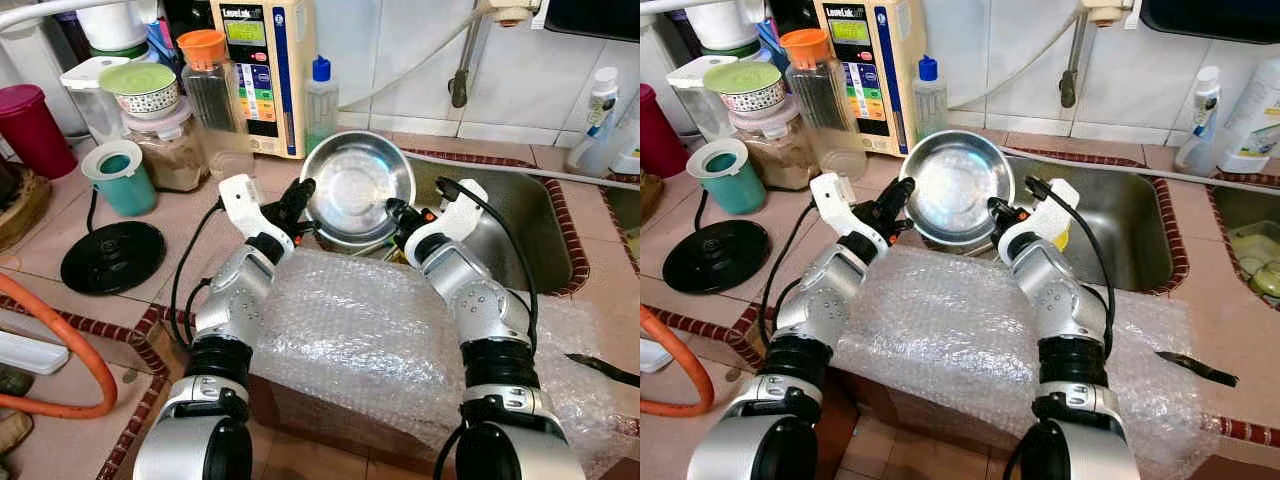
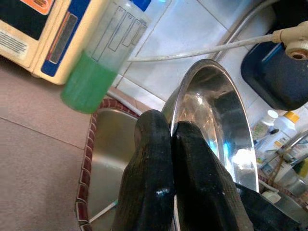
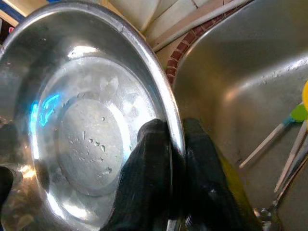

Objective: Kitchen organization

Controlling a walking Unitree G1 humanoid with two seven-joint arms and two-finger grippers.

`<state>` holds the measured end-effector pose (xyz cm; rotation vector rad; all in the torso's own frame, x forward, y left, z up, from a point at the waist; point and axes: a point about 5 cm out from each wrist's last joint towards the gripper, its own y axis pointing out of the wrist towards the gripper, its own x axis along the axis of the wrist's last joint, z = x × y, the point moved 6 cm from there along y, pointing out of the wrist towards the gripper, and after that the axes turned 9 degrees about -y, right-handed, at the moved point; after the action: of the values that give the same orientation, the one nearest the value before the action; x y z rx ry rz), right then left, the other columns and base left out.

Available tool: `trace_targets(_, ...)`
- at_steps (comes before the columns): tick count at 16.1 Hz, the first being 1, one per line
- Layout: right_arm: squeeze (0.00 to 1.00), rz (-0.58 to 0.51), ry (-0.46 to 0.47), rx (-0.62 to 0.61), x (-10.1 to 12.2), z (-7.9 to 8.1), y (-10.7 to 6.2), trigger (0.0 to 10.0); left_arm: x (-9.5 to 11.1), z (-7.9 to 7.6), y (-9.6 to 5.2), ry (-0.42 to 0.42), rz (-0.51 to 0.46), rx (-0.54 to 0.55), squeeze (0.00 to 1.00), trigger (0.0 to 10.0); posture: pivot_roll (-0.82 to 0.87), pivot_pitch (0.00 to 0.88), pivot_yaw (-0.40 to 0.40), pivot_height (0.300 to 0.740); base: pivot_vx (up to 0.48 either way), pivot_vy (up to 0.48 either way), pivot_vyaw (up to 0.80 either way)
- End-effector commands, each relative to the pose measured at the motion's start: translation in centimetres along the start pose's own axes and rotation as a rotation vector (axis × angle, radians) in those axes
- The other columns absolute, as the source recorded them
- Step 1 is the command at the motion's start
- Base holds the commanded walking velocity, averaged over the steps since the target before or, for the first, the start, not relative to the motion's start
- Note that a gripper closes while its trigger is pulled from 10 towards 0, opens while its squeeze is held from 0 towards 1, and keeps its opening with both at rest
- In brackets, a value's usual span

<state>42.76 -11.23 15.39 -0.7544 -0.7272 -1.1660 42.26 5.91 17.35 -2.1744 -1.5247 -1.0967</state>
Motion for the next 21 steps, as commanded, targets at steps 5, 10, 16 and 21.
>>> trace_targets(5,0.0,0.032,0.027,-0.126,-0.6,-2.5,-0.1,0.0,1.0,-2.0,0.5,0.034,-0.029,-0.081,0.0,0.0,0.04,0.0,0.049,0.74,0.0,0.0,0.0)
trace_targets(10,0.0,0.026,0.029,-0.138,-0.4,-2.6,0.0,0.0,0.4,-2.2,0.5,0.042,-0.003,-0.082,1.0,10.0,0.04,0.0,0.05,0.74,0.0,0.0,0.0)
trace_targets(16,0.0,-0.058,0.018,-0.302,0.9,-5.4,-0.3,0.0,-2.7,-2.5,-0.3,0.098,0.13,-0.101,1.0,10.0,0.05,0.0,0.051,0.74,0.0,0.0,0.0)
trace_targets(21,0.0,-0.098,-0.093,-0.444,1.3,-8.8,-0.7,0.0,-3.7,-2.9,-1.6,0.222,0.234,-0.148,1.0,10.0,0.07,0.0,0.047,0.74,0.0,0.0,0.0)
